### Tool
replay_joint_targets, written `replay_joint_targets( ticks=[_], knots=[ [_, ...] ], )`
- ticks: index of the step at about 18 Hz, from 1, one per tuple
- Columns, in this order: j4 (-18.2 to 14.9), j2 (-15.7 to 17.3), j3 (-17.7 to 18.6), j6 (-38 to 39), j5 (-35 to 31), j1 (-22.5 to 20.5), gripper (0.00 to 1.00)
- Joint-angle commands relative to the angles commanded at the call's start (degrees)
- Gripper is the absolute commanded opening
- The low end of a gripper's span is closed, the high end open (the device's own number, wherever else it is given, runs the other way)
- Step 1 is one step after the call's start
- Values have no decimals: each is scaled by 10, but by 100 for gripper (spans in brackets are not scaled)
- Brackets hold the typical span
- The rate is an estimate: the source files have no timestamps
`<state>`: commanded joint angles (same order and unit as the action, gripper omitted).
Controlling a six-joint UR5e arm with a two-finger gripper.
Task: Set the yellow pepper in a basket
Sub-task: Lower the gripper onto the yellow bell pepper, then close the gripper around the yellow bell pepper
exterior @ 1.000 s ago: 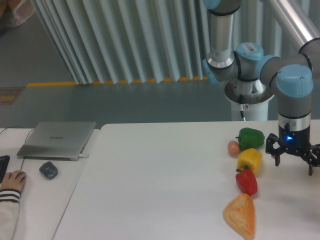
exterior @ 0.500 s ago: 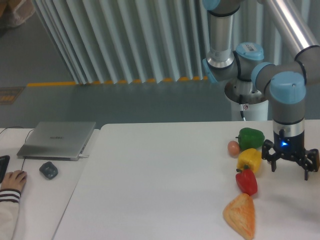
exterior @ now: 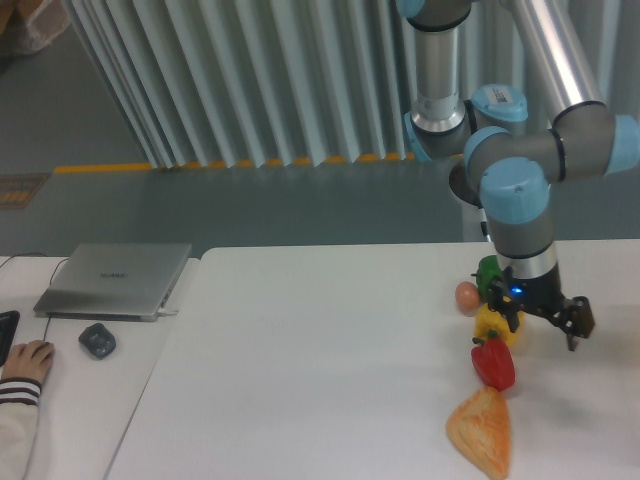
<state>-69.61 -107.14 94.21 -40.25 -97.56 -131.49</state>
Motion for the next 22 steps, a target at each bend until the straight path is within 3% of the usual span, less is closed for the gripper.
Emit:
replay_joint_targets(
  ticks=[4, 9, 22],
  knots=[
    [-20, 13, 17, 1, 22, 28, 100],
    [-44, 28, 22, -5, 23, 26, 100],
    [-46, 20, 38, -11, -33, 27, 100]
  ],
)
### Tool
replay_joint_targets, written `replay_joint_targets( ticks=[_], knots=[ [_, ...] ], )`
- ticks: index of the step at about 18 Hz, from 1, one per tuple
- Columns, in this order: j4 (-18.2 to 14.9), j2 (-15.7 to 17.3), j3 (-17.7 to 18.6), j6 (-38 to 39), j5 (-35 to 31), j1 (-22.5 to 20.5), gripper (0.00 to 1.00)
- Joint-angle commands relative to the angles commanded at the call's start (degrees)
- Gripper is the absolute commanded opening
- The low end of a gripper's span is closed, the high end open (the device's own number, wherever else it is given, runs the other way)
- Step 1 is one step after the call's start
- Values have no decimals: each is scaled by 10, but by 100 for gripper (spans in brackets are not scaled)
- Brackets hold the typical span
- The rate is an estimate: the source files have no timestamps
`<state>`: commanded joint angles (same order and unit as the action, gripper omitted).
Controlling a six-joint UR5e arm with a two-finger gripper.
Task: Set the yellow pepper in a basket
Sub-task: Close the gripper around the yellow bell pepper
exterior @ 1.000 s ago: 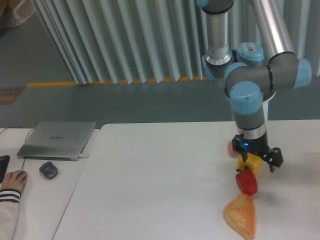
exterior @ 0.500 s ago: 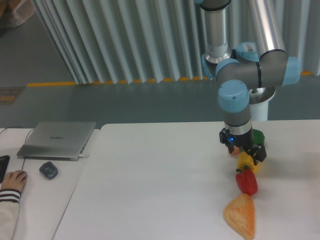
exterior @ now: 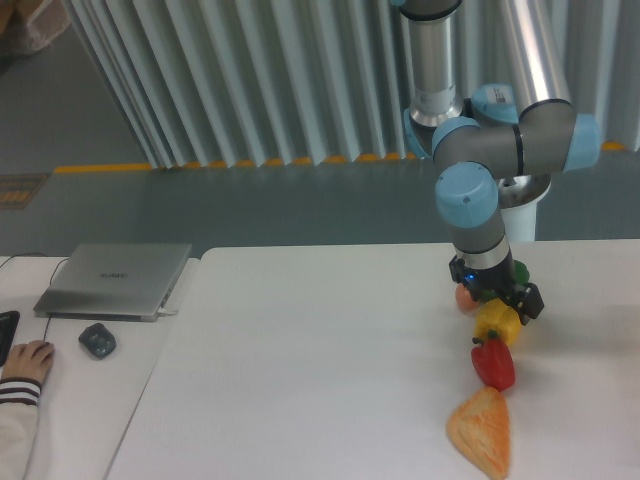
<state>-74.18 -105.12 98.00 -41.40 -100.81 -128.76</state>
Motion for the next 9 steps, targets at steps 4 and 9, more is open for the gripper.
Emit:
replay_joint_targets(
  ticks=[4, 9],
  knots=[
    [3, -8, 11, 4, 4, 7, 100],
    [5, -11, 17, 4, 0, 11, 100]
  ],
)
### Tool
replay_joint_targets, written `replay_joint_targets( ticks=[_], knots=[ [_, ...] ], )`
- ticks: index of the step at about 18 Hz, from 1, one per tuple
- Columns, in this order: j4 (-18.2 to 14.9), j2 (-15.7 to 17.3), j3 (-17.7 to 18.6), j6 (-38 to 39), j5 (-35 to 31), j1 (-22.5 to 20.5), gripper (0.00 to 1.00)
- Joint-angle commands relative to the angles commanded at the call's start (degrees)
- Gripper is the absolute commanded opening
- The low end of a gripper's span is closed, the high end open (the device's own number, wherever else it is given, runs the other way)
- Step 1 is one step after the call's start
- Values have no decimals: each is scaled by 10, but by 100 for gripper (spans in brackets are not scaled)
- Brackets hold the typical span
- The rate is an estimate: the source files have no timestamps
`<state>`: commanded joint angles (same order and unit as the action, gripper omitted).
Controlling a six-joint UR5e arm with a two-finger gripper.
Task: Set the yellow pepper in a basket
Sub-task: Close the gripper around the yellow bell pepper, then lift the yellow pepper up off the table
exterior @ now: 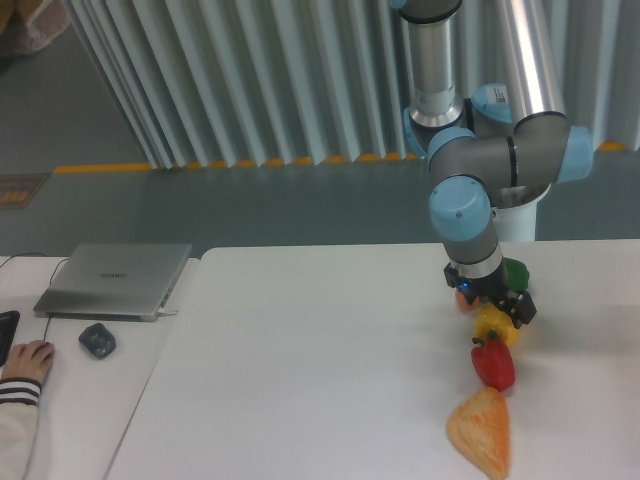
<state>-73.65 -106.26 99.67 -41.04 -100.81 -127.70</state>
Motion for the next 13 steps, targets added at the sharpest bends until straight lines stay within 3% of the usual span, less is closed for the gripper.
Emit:
replay_joint_targets(
  ticks=[9, 10, 11, 12, 13],
  knots=[
    [4, -11, 7, 3, -23, 7, 100],
    [4, -13, 5, 3, -24, 7, 96],
    [4, -14, 2, 9, -24, 7, 79],
    [4, -14, 0, 10, -24, 6, 69],
    [4, -14, -2, 10, -23, 5, 66]
  ],
)
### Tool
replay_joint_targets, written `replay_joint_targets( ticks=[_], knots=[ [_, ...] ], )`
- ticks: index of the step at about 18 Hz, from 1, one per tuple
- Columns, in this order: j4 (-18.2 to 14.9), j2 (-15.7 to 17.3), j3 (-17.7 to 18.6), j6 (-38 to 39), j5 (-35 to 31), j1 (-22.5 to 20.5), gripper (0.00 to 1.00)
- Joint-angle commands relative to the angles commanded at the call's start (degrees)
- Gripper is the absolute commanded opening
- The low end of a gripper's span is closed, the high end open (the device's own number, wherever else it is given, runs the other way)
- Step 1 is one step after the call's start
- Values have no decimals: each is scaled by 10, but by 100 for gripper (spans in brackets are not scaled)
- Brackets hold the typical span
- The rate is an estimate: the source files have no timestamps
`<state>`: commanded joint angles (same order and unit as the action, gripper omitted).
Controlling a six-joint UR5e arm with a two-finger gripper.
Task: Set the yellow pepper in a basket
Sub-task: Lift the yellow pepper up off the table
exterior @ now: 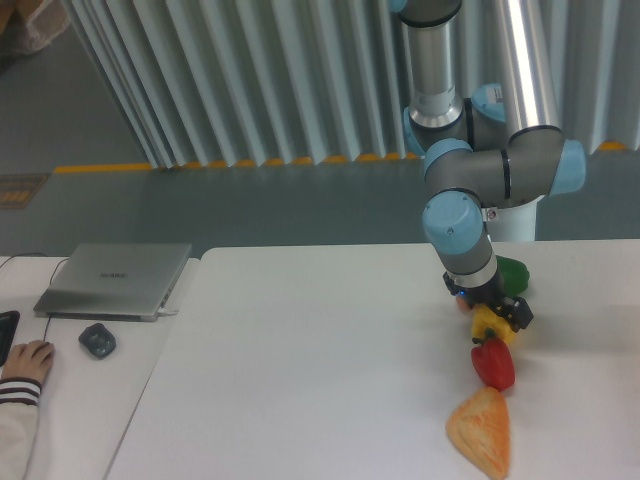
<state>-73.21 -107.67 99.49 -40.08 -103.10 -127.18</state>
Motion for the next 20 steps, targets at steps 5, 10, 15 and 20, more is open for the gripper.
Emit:
replay_joint_targets(
  ticks=[5, 10, 15, 20],
  knots=[
    [-3, 0, -9, 1, 6, -2, 49],
    [-5, 2, -15, 1, 7, -4, 34],
    [-51, 21, -85, -17, 19, -29, 35],
    [-61, 23, -114, -68, 31, -70, 35]
  ],
)
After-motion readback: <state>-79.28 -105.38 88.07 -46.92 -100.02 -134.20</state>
